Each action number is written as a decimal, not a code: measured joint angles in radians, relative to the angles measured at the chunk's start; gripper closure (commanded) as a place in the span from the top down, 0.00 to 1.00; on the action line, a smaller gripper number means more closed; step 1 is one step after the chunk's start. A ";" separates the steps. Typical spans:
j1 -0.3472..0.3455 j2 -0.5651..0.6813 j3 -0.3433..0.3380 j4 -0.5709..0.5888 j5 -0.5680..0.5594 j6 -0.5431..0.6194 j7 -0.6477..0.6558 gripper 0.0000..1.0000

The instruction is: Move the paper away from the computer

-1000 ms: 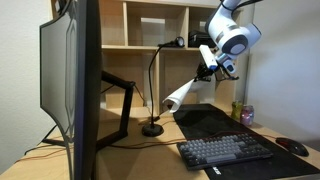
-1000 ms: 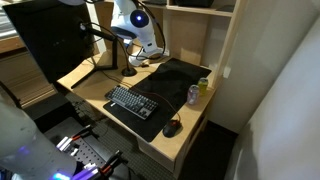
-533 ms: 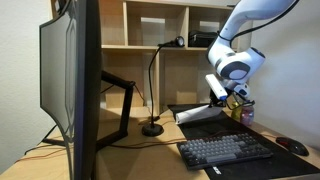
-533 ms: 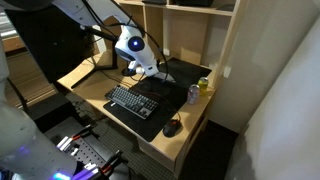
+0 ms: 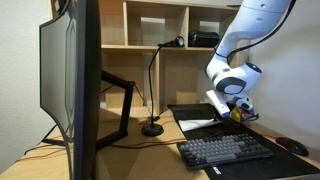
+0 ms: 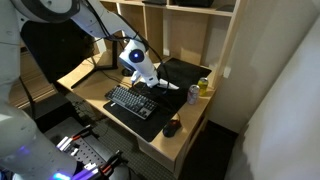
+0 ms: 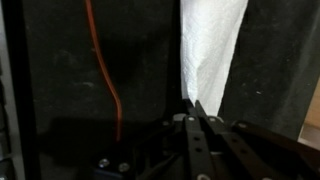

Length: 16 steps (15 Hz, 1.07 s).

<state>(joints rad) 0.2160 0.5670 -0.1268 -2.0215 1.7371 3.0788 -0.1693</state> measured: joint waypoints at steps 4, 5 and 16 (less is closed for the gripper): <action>-0.001 0.076 0.000 -0.005 -0.024 -0.005 0.017 0.00; -0.002 0.076 -0.001 -0.006 -0.033 -0.007 0.024 0.00; 0.002 0.093 -0.065 0.054 -0.129 0.007 0.045 0.00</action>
<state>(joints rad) 0.2179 0.6600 -0.1922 -1.9671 1.6078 3.0855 -0.1241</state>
